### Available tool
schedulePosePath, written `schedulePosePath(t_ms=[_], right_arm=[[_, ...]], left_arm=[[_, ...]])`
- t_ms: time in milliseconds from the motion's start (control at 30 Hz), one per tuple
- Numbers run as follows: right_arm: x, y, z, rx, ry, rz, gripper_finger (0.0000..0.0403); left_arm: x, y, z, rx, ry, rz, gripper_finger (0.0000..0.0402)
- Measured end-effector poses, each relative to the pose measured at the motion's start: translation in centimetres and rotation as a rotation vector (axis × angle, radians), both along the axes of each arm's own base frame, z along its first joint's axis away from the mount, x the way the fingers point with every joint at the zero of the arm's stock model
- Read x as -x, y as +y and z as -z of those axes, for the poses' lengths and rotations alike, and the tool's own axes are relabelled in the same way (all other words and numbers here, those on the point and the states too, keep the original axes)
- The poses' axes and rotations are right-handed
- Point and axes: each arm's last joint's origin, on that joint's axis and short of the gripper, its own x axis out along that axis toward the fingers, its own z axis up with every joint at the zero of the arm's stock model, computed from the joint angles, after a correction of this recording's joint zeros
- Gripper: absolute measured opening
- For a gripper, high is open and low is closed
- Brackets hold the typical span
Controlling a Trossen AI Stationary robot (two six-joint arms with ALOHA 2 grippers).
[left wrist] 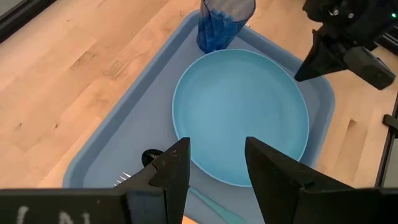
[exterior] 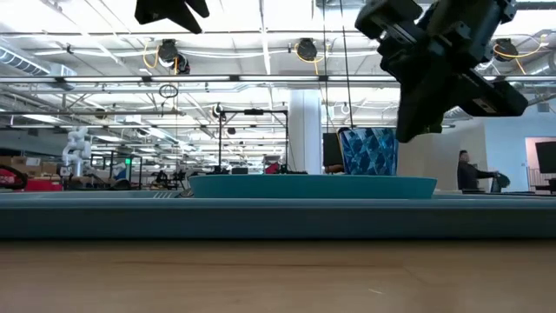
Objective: Pick and place plate/cup/fork/spoon on tray
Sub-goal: Adjust the light blue plate
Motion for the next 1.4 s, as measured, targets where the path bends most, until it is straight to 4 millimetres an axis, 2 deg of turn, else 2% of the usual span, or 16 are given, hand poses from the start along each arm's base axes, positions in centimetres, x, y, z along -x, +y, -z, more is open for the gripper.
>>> schedulePosePath(t_ms=[300, 567, 1067, 1400], right_arm=[[0.5, -0.2, 0.3, 0.023, 0.052, -0.003, 0.0], [1.1, 0.1, 1.9, -0.034, 0.047, 0.002, 0.0], [1.1, 0.1, 1.9, 0.006, 0.018, 0.047, 0.0], [1.1, 0.3, 1.9, -0.035, 0.035, 0.013, 0.0]], left_arm=[[0.0, 0.0, 0.0, -0.004, 0.002, 0.006, 0.0157], [0.0, 0.0, 0.0, -0.02, 0.006, 0.023, 0.0157], [0.0, 0.0, 0.0, -0.041, 0.01, 0.043, 0.0157], [0.0, 0.0, 0.0, -0.04, 0.009, 0.041, 0.0157]])
